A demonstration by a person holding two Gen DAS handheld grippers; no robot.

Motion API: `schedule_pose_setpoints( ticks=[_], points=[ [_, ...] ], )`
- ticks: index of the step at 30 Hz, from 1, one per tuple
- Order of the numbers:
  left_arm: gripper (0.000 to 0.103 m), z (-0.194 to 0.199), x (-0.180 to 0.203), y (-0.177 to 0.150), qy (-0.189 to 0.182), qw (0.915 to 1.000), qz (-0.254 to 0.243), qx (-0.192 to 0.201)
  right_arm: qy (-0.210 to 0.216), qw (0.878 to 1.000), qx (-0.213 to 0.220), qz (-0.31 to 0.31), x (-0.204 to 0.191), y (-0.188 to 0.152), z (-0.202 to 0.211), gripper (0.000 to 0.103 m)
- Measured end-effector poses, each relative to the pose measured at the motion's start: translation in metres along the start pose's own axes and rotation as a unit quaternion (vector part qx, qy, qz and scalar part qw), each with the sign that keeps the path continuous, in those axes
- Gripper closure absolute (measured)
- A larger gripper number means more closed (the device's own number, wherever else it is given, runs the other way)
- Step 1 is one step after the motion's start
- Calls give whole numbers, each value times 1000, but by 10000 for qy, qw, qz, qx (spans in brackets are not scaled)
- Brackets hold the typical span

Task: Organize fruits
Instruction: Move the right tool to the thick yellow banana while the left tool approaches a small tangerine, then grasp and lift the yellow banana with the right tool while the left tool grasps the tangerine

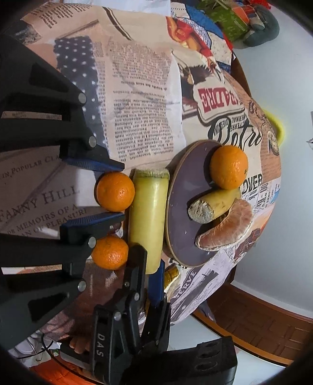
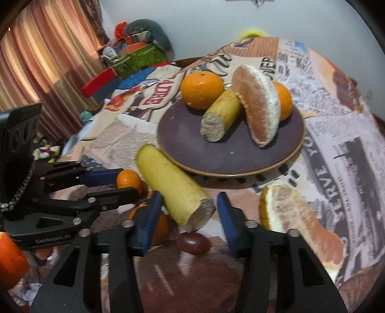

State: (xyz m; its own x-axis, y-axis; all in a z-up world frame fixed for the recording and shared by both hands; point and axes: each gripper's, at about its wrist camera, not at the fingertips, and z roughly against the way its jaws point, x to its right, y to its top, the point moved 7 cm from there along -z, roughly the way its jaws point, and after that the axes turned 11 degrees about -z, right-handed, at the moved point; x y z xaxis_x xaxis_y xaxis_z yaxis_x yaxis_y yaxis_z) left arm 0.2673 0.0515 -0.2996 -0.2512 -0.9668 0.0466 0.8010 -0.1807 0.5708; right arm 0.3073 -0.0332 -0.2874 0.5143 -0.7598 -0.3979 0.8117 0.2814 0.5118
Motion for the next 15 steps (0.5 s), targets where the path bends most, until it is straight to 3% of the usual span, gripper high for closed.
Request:
schedule_pose_setpoints(
  ticks=[7, 15],
  points=[
    [69, 15, -9, -4, 67, 9998, 140, 84, 55, 9999, 109, 8, -6, -5, 8, 67],
    [69, 37, -4, -6, 101, 9996, 129, 240, -210, 9990, 370, 157, -9, -12, 42, 72]
  ],
)
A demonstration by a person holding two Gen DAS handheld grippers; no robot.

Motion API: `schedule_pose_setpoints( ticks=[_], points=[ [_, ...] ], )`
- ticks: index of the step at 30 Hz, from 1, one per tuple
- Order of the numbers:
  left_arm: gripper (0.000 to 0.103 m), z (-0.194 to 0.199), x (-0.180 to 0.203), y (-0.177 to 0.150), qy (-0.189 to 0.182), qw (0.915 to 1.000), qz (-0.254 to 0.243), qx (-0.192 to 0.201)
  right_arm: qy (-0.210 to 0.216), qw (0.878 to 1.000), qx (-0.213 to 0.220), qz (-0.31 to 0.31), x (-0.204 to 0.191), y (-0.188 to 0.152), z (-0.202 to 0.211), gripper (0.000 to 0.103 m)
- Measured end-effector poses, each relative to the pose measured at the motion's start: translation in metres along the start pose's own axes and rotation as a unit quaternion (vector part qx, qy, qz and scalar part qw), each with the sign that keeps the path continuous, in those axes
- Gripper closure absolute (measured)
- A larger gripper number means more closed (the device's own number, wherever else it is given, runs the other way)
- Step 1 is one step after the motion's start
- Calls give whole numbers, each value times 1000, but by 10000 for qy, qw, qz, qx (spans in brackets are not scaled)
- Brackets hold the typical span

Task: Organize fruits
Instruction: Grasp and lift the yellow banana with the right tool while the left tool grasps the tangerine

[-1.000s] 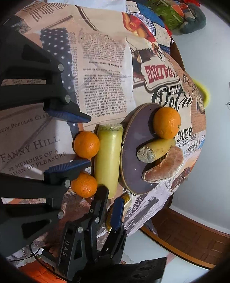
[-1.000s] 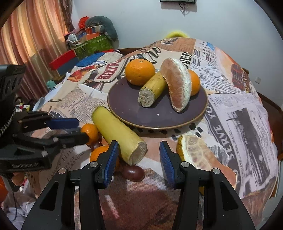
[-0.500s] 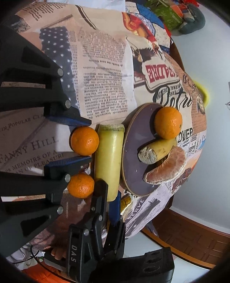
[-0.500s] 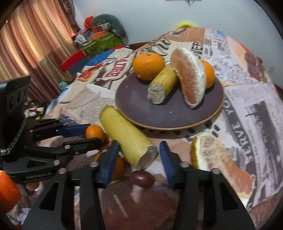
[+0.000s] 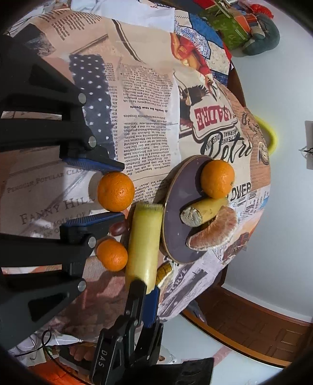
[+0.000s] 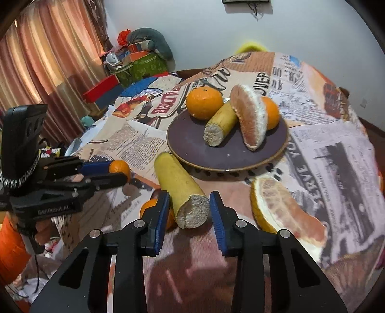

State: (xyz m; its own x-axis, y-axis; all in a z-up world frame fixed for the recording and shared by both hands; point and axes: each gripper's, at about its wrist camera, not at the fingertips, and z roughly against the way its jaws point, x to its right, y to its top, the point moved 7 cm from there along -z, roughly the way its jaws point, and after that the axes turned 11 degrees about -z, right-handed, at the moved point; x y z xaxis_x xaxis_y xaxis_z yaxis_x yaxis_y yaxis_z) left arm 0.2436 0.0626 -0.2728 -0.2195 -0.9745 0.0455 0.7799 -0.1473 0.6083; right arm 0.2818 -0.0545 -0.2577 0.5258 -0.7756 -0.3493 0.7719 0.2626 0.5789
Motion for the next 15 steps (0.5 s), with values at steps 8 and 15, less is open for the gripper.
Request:
schedule_pose_setpoints(
  ticks=[8, 15],
  points=[
    [69, 23, 13, -3, 26, 9999, -136, 94, -372, 9990, 216, -99, 18, -19, 45, 73],
    [69, 28, 25, -18, -3, 9998, -220, 3, -616, 9978, -17, -238, 32, -51, 55, 73]
  ],
)
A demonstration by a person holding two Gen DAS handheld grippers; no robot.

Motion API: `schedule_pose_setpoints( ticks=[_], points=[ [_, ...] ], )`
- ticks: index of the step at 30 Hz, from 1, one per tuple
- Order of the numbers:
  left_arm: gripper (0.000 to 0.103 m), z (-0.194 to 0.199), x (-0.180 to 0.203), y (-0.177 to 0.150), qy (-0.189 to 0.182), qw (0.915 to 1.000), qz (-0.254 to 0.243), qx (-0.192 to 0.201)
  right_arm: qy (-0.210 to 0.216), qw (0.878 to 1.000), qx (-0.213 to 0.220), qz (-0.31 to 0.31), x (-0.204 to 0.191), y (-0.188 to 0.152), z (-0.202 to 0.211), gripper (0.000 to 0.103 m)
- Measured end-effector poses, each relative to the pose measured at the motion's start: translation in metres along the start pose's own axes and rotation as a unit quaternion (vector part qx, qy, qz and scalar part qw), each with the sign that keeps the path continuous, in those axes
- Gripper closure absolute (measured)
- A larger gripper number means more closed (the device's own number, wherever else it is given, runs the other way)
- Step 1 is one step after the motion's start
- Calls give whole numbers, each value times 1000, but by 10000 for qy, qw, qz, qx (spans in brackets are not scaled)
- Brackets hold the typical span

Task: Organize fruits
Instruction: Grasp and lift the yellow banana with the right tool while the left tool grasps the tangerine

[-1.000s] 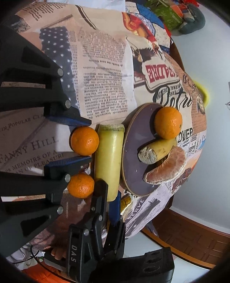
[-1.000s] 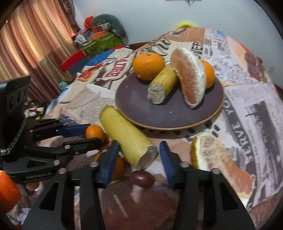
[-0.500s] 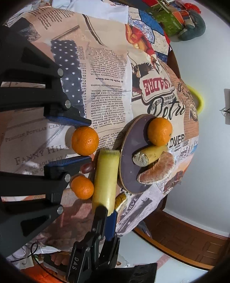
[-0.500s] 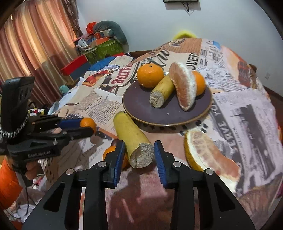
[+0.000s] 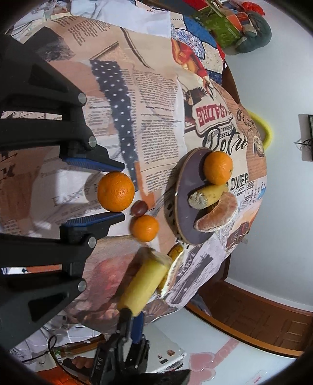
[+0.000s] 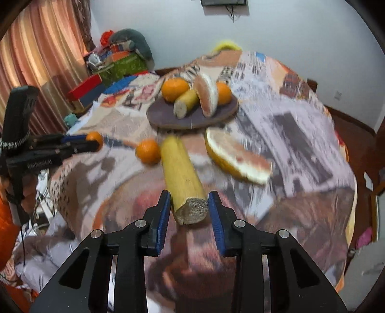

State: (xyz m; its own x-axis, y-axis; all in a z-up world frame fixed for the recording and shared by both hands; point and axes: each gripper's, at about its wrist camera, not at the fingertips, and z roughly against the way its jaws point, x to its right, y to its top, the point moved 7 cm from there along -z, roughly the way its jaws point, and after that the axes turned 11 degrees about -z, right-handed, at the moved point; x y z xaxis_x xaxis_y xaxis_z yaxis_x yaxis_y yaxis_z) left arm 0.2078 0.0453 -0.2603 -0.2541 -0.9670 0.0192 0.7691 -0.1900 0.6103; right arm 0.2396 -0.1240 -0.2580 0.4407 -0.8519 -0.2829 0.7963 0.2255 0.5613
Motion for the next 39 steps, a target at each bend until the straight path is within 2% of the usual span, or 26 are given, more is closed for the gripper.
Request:
schedule_pose_setpoints(
  ticks=[2, 5, 10, 13, 19, 24, 28, 29, 35, 39],
  points=[
    [69, -1, 4, -4, -5, 10000, -48, -33, 10, 9999, -159, 23, 1, -11, -4, 73],
    [69, -5, 7, -8, -22, 9999, -64, -104, -118, 9998, -136, 45, 2, -15, -7, 72],
    [69, -13, 13, -12, -62, 9997, -120, -199, -103, 9999, -68, -1, 4, 0, -17, 48],
    [69, -19, 14, -14, -79, 9995, -137, -256, -123, 9999, 7, 59, 2, 11, -28, 45],
    [69, -27, 10, -15, -85, 9995, -81, -309, 210, 9995, -109, -191, 6, 25, -47, 47],
    [69, -29, 8, -13, -29, 9995, -86, -291, 248, 9989, -213, -344, 7, 31, -57, 48],
    [69, -32, 8, -10, -18, 9996, -85, -273, 80, 9991, -230, -342, 5, 34, -64, 64],
    [69, -31, 8, -9, -20, 9996, -81, -263, 41, 9990, -231, -375, 6, 34, -65, 65],
    [69, -27, 6, -1, 12, 9998, -73, -164, 119, 9991, -128, -377, 7, 34, -54, 69],
    [69, -17, 2, 10, 107, 9999, -89, 5, 62, 9996, 124, -253, 2, 38, -37, 69]
  ],
)
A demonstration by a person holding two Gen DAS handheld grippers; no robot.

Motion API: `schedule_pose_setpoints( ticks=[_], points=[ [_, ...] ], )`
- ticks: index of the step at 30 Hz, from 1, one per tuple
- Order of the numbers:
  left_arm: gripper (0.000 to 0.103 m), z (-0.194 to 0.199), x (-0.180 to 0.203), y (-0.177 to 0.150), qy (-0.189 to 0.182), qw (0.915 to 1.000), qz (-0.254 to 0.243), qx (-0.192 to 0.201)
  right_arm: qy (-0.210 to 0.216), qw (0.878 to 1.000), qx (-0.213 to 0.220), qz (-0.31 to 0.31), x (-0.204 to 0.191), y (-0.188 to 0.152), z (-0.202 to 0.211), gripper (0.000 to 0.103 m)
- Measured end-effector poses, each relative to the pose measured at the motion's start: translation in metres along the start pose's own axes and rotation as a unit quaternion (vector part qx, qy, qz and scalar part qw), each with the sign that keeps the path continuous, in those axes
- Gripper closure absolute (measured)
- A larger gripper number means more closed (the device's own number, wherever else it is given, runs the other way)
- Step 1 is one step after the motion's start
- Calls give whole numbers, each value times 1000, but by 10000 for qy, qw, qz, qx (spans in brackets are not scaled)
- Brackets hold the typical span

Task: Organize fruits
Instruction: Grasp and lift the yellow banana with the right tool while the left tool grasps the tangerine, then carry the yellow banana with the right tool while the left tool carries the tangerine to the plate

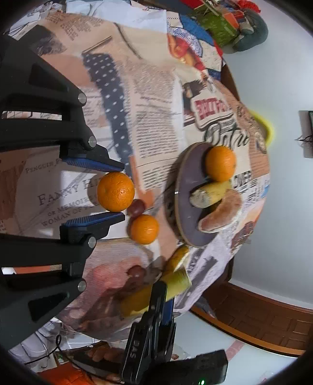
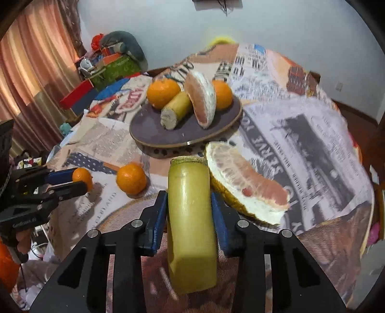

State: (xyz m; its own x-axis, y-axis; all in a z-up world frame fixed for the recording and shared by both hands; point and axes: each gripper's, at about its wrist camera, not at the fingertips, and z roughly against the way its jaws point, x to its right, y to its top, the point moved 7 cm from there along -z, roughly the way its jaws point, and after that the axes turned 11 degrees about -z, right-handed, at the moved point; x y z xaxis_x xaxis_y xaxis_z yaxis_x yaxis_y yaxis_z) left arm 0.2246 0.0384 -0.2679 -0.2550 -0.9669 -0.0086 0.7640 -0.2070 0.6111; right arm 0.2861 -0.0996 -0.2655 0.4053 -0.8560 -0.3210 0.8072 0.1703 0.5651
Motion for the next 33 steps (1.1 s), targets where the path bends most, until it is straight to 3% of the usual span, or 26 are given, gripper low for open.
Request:
schedule_pose_setpoints(
  ticks=[9, 18, 33],
  points=[
    [69, 13, -13, 30, 130, 9992, 45, 371, 143, 9976, 675, -36, -8, 35, 38, 69],
    [69, 9, -27, 60, 193, 9980, 108, 600, 214, 9948, 990, 95, -24, 70, 36, 69],
    [69, -40, -52, 94, 135, 9981, 237, 554, 262, 9962, 765, 312, -36, 100, -17, 69]
  ],
)
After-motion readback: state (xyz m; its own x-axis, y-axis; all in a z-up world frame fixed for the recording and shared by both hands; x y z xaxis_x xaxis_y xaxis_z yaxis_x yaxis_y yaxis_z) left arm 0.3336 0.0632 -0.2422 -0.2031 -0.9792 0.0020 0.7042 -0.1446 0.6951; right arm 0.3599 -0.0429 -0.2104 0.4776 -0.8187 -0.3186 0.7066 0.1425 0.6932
